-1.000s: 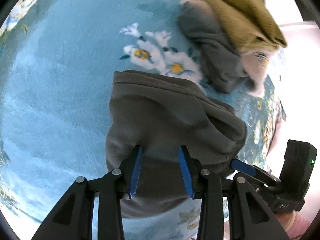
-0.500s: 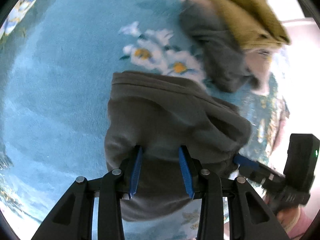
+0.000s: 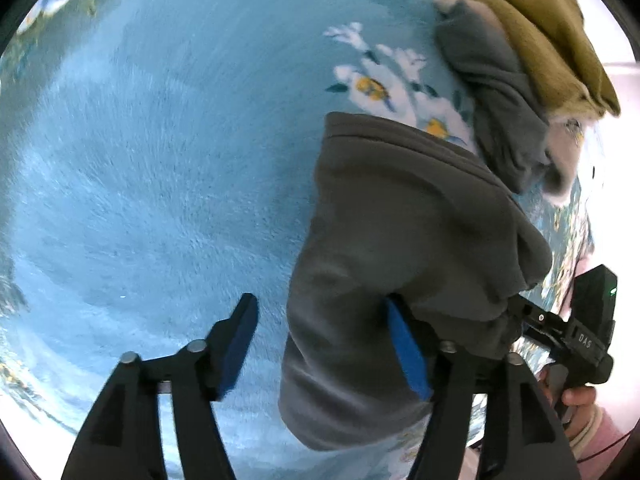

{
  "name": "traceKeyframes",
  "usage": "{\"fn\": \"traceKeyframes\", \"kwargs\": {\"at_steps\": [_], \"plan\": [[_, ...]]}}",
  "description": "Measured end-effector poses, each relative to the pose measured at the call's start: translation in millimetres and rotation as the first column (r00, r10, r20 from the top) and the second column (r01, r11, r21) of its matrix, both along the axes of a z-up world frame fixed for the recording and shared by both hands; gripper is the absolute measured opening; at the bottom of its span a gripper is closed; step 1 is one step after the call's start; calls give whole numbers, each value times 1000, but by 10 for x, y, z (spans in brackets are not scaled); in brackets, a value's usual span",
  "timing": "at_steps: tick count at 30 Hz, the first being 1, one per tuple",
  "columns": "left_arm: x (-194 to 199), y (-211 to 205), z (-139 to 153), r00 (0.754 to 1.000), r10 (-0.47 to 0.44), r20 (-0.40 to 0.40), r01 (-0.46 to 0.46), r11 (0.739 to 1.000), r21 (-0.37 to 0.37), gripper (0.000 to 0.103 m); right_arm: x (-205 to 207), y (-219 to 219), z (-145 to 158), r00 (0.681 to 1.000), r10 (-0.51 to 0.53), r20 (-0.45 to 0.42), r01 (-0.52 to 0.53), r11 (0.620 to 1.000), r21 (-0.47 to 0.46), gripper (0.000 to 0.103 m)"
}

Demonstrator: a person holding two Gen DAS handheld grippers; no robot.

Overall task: Fold clothes
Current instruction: 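Lift the folded grey sweatpants off the blanket with both grippers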

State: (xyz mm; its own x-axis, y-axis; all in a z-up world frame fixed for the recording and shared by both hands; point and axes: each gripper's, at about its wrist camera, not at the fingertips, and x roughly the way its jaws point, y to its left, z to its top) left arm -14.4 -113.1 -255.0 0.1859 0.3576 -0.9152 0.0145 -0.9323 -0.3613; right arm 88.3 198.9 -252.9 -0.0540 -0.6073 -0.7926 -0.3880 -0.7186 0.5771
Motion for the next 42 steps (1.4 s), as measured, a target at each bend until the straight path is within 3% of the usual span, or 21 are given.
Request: {"fn": "traceKeyframes", "kwargs": {"at_steps": [7,12,14,20,23,32,38,42], "plan": [[49,-148,-122,990,119,74,-129,979,155,72,-33,5,-79,999,-29,32,32,994,-100,78],[94,-20,-167,996,72,61,-79,989,125,71,-35,-47,-80,999,-38,29,41,995,-92,77],[93,3,-160,996,70,54,-76,990,117,66,-12,-35,-96,997,-67,46,72,992,-101,76],[84,48,-65,997,72,39,-76,991,113,47,23,-33,24,992,-109,58,113,990,-85,56],[89,76,36,998,64,17,-66,991,115,42,60,1,138,991,-127,43,131,987,-97,51],[368,183,579,997,53,-60,-43,986,161,38,352,130,818,988,-136,-75,127,985,-117,48],[671,142,1230,991,66,-113,-41,978,206,38,671,192,1369,977,-130,-167,110,986,-123,48],[751,142,1562,985,30,-171,13,970,244,38,886,217,1751,965,-127,-229,103,988,-115,48]]}}
